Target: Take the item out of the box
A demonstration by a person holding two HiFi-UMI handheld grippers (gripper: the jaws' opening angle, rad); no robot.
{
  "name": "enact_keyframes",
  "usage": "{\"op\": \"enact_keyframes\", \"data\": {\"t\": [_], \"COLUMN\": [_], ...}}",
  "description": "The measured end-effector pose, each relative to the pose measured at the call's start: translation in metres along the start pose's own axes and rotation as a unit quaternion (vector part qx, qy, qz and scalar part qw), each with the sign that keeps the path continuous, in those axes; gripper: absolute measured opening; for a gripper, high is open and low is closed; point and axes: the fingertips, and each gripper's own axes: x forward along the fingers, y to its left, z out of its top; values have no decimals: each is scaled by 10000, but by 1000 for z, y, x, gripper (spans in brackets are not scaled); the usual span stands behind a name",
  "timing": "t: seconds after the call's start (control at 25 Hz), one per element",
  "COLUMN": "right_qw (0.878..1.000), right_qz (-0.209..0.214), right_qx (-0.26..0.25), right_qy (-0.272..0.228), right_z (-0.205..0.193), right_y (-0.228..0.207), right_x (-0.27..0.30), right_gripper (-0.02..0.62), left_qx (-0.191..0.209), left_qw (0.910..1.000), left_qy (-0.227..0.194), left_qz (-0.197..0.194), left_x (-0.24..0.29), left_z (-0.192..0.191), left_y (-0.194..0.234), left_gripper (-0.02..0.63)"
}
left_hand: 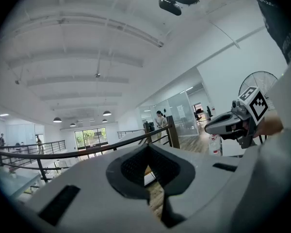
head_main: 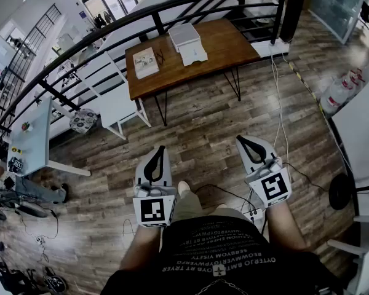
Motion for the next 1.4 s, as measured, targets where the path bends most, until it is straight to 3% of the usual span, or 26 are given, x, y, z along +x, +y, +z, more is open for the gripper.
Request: {"op": "enact_keyframes", "data": {"t": [0.2, 0.64, 0.84, 1.2, 1.4], "right_qw": [9999, 9977, 9977, 9971, 9960], "right_qz": [42, 153, 98, 104, 86], "right_qx": [163, 321, 373, 445, 455], "right_qy": [37, 581, 556, 609, 768], "right_z": [-3, -41, -43, -44, -59], "right_y": [7, 16, 5, -8, -8], "right_x": [-9, -2, 9, 86, 128], "right_gripper": [-3, -3, -3, -3, 52], "left_qx": [-117, -290, -232, -240, -240], "left_qw": [9995, 9994, 9995, 9991, 9991], "left_qy": [-289, -135, -87, 252, 135], "left_qz": [23, -106, -202, -245, -309], "left_x": [-9, 3, 18, 69, 99], "left_z": [18, -12, -18, -41, -46], "left_y": [-9, -4, -5, 49, 77], "left_gripper": [6, 6, 6, 6, 6]}}
